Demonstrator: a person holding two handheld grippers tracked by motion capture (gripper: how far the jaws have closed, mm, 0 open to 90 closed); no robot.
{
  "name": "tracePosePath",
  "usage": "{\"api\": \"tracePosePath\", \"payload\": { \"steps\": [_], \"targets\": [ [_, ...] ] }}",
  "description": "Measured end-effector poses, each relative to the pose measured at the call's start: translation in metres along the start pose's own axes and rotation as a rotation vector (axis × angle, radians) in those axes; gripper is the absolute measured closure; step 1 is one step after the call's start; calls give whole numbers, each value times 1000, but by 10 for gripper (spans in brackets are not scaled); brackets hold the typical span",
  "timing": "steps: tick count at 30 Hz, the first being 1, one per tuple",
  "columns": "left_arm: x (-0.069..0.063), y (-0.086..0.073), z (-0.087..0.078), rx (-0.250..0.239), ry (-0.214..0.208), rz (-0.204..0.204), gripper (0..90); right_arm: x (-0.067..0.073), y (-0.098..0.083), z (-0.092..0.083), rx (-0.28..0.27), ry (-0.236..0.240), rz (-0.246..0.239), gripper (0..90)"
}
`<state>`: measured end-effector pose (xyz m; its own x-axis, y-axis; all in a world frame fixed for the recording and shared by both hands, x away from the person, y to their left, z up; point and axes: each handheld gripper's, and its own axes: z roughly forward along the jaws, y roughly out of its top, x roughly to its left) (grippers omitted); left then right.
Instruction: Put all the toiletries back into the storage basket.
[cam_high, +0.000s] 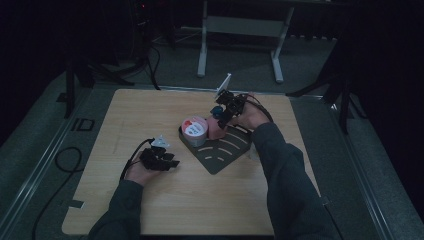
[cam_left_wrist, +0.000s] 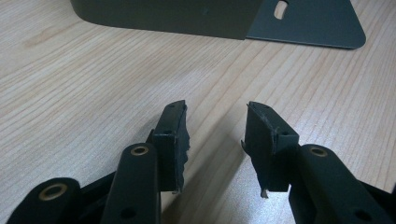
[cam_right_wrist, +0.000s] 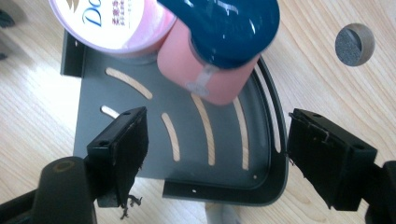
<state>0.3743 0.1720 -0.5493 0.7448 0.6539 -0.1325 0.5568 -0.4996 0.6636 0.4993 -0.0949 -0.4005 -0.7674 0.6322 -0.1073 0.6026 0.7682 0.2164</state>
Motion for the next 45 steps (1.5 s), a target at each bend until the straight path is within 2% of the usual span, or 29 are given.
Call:
{"api": "tracePosePath", "payload": {
  "steps": [11, 21, 45],
  "targets": [
    [0, 0, 0, -1, -2, -2, 583, -8, -19, -7, 1, 4, -9, 189],
    [0, 0, 1, -4, -1, -2, 578, -14, -39, -11, -18, 8, -20, 221],
    [0, 0, 1, -6, 0, -4, 572, -27, -76, -25, -49, 25, -86, 217]
  ]
}}
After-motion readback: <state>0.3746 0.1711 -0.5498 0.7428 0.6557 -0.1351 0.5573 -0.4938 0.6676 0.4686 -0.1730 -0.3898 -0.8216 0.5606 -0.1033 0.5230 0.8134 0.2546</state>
